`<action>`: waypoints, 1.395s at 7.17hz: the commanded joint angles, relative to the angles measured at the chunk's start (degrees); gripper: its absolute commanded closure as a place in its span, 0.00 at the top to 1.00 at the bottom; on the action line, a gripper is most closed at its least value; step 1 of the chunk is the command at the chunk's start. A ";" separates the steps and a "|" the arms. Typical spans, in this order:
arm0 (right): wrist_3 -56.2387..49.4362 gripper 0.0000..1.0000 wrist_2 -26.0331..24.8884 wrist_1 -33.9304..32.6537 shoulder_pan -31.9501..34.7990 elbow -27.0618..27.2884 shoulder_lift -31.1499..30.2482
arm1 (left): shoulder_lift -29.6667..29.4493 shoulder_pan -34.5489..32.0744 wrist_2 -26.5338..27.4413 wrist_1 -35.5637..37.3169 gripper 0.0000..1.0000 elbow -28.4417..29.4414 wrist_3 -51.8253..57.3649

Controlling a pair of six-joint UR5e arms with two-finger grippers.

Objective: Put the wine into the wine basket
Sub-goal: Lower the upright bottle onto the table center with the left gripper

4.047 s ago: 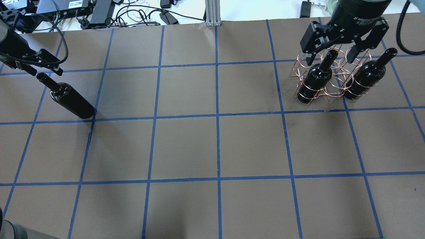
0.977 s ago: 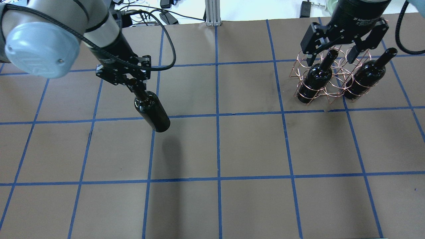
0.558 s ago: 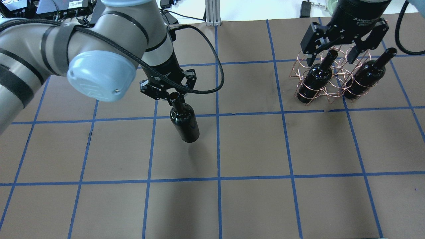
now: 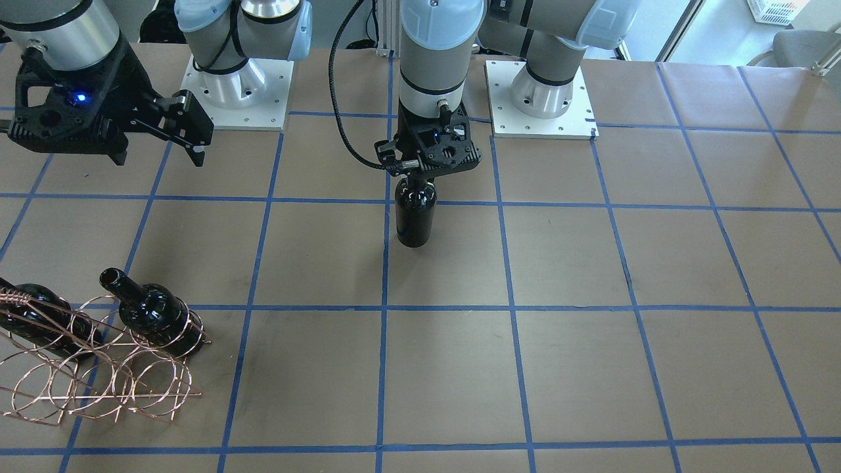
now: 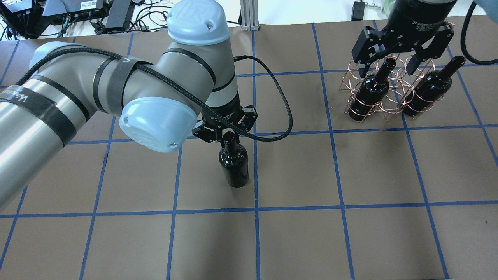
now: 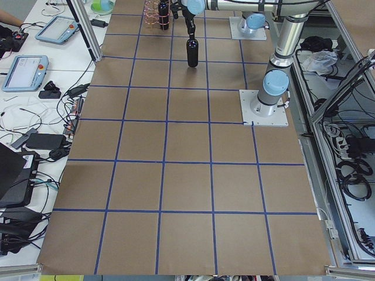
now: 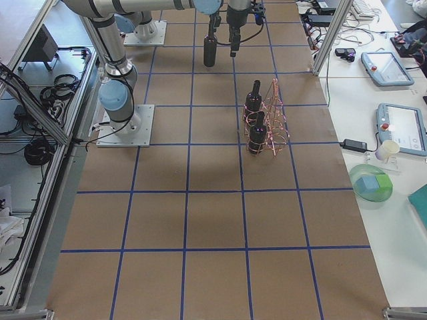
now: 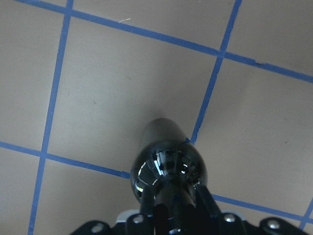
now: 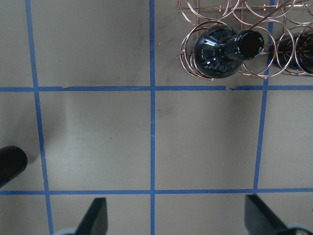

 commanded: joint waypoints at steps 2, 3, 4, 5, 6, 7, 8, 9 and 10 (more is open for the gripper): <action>0.09 1.00 -0.02 -0.62 0.00 1.11 -0.20 | 0.09 -1.29 0.08 0.12 0.00 -0.63 -1.65; 0.09 1.00 -0.02 -0.62 0.00 1.20 -0.12 | 0.00 -1.47 -0.01 0.12 0.00 -0.63 -1.65; 0.00 1.00 -0.02 -0.62 0.00 1.20 -0.12 | -0.09 -1.64 -0.01 0.12 0.00 -0.63 -1.65; 0.00 1.00 -0.02 -0.53 0.00 1.20 -0.12 | -0.44 -1.64 -0.44 0.21 0.00 -0.72 -1.56; 0.00 1.00 -0.02 -0.62 0.00 1.20 -0.03 | -0.09 -1.64 -0.36 0.12 0.00 -0.72 -1.47; 0.09 1.00 -0.02 -0.62 0.00 1.20 -0.12 | -0.26 -1.73 -0.71 0.12 0.00 -0.80 -1.56; 0.09 1.00 -0.10 -0.44 0.00 1.20 -0.20 | -0.35 -2.08 -0.54 0.03 0.00 -0.98 -1.56; -0.69 1.00 -0.97 -0.44 0.00 1.20 -0.29 | -0.18 -2.61 -0.01 0.12 0.00 -2.03 -1.47; -0.70 1.00 -1.59 -0.44 0.00 1.20 -0.20 | 0.69 -2.70 0.17 0.12 0.03 -2.38 -1.30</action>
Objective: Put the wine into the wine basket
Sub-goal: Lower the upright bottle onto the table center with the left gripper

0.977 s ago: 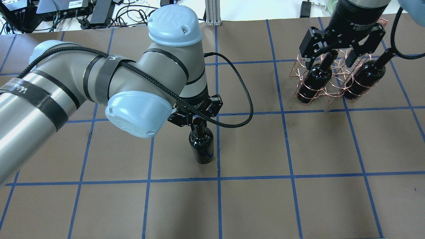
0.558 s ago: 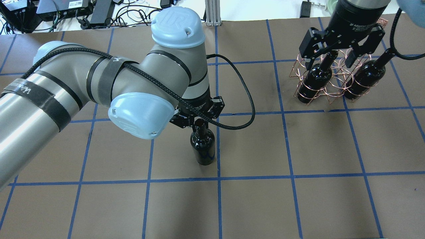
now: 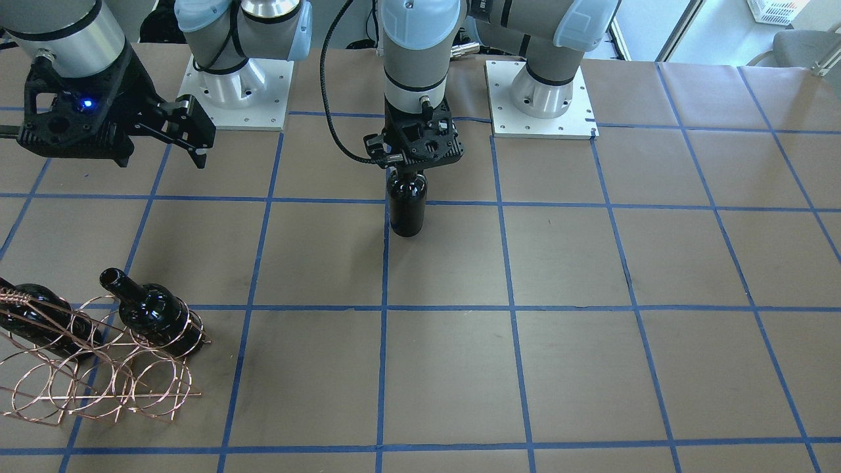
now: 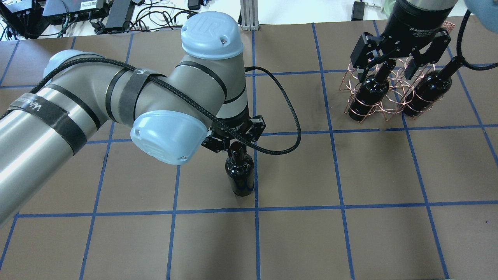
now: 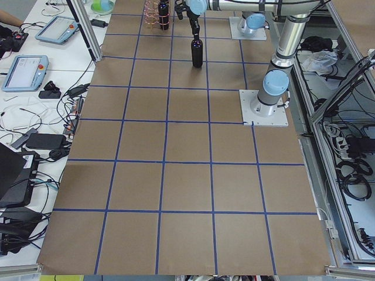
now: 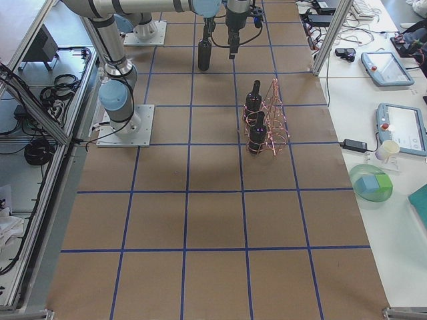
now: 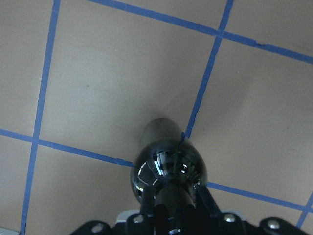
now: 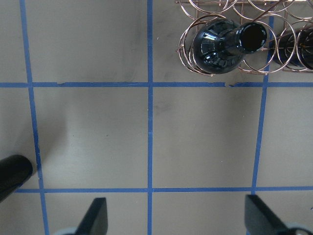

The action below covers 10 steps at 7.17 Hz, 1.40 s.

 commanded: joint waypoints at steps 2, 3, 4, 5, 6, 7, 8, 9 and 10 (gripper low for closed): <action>0.44 1.00 -0.43 -0.15 0.00 0.00 0.10 | 0.62 -0.29 -0.21 0.02 0.06 -0.64 0.08; 0.44 1.00 -0.51 -0.15 0.00 0.00 0.10 | 0.36 -0.29 -0.39 0.19 0.06 -0.73 0.08; 0.36 1.00 -0.51 0.02 0.00 0.00 0.19 | -0.16 -0.29 -0.39 1.06 0.06 -0.64 -0.10; 0.36 1.00 -0.69 0.02 0.00 0.00 0.19 | 0.01 -0.29 -0.13 0.99 0.06 -0.73 -0.01; 0.27 1.00 -0.78 0.02 0.00 0.00 0.19 | 0.01 -0.37 -0.47 0.99 0.06 -0.73 -0.01; 0.35 1.00 -0.69 -0.15 0.00 0.00 0.19 | 0.01 -0.37 0.13 0.99 0.14 -0.73 -0.01; 0.36 1.00 -0.69 -0.24 0.00 0.00 0.19 | -0.08 -0.37 0.49 0.90 0.29 -0.73 -0.01; 0.36 1.00 -0.78 -0.24 0.00 0.00 0.19 | 0.01 -0.37 0.58 0.90 0.50 -0.73 0.07; 0.27 1.00 -0.78 -0.24 -0.09 0.00 0.19 | -0.08 -0.37 0.40 0.90 0.65 -0.73 0.08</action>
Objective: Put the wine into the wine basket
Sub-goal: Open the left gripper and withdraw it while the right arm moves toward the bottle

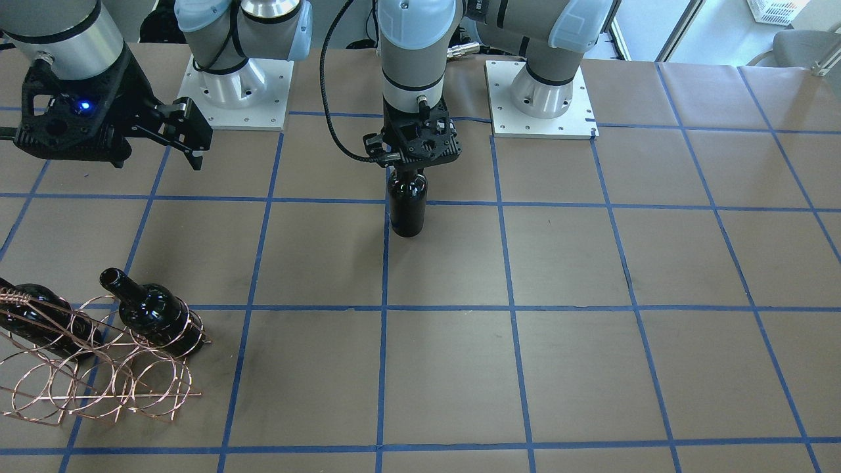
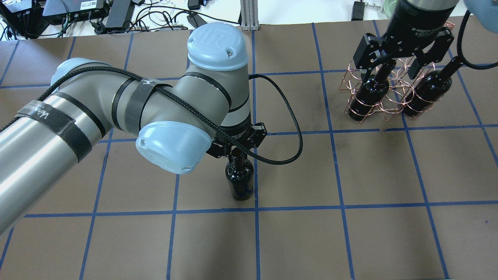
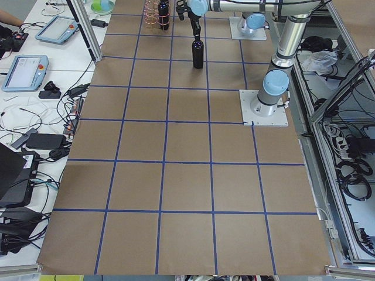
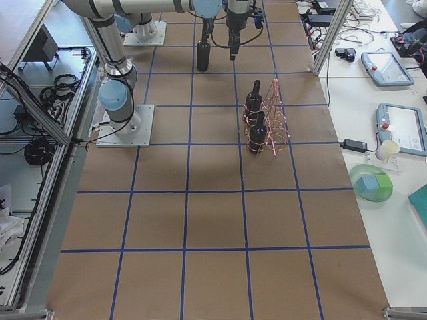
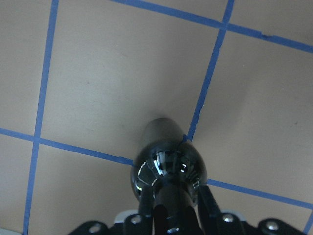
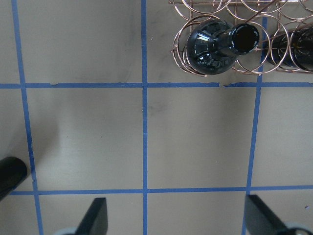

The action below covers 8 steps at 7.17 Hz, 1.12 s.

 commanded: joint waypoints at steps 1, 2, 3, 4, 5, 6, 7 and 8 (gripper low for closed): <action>0.02 1.00 0.06 0.07 0.01 0.00 -0.09 | 0.03 0.00 -0.04 -0.01 0.65 0.00 0.03; 0.02 1.00 0.58 0.16 0.01 0.00 -0.26 | 0.21 0.26 -0.13 0.08 0.66 0.35 0.55; 0.11 1.00 0.32 0.25 0.01 0.00 -0.18 | 0.56 1.13 -0.13 0.51 0.71 1.05 1.08; 0.19 1.00 0.32 0.51 0.01 0.00 -0.18 | 1.52 3.05 0.04 0.69 0.80 2.36 5.00; 0.02 1.00 -0.03 0.25 0.01 0.52 0.00 | 2.22 6.64 0.05 -0.18 0.87 5.33 12.35; 0.11 1.00 0.06 -0.01 0.01 0.88 -0.17 | 2.58 10.42 -0.30 -2.01 0.93 8.23 18.77; 0.28 1.00 0.93 -1.41 0.01 0.88 0.00 | 3.28 14.37 -0.48 -5.43 0.96 11.04 26.06; 2.72 1.00 1.28 -3.51 1.15 0.88 -0.09 | 3.98 19.02 -0.57 -9.55 0.97 13.68 33.27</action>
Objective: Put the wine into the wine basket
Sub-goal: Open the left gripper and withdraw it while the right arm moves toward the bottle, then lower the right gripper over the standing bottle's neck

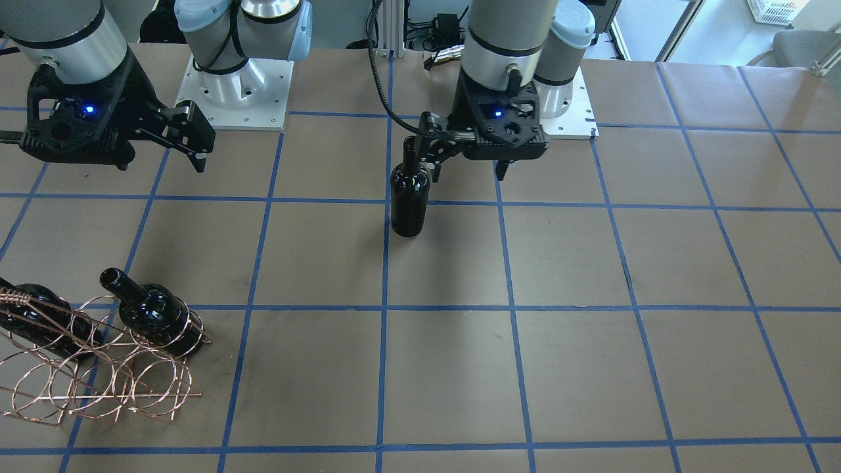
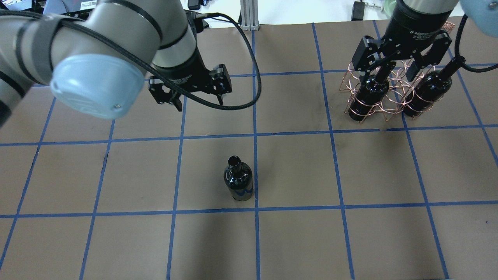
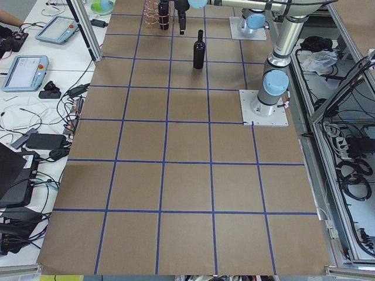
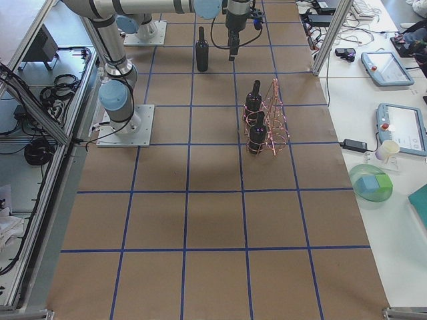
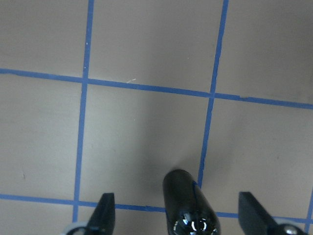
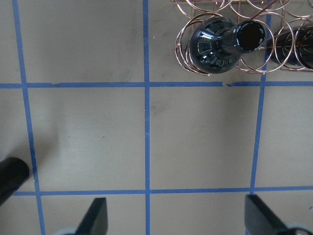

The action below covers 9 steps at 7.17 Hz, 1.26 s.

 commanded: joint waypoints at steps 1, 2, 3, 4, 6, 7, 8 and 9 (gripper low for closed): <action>5.13 1.00 1.43 -2.19 4.34 -0.02 -0.54 | 1.89 9.79 -0.17 -8.30 0.97 4.19 16.43; 7.94 1.00 1.18 -3.15 9.33 -0.11 -0.37 | 2.77 13.49 -0.25 -8.69 0.97 4.46 19.90; 12.58 1.00 1.17 -4.72 14.34 -0.11 -0.28 | 3.57 16.40 -0.25 -8.78 0.97 4.55 20.63; 15.76 1.00 0.91 -5.52 19.35 -0.11 -0.28 | 4.10 18.51 0.01 -8.78 0.97 4.90 23.34; 19.62 0.99 1.43 -11.31 25.70 0.33 0.16 | 4.63 22.03 0.18 -10.18 0.97 4.90 25.03; 23.49 0.99 1.00 -11.50 28.95 1.81 0.42 | 4.63 25.18 0.19 -11.58 0.97 4.90 30.78; 25.09 0.99 0.74 -14.55 31.33 3.82 0.68 | 4.63 27.65 -0.25 -13.25 0.97 4.90 32.49; 27.02 0.99 0.82 -17.54 32.57 6.28 1.12 | 4.72 27.76 -0.25 -13.44 0.97 4.81 32.59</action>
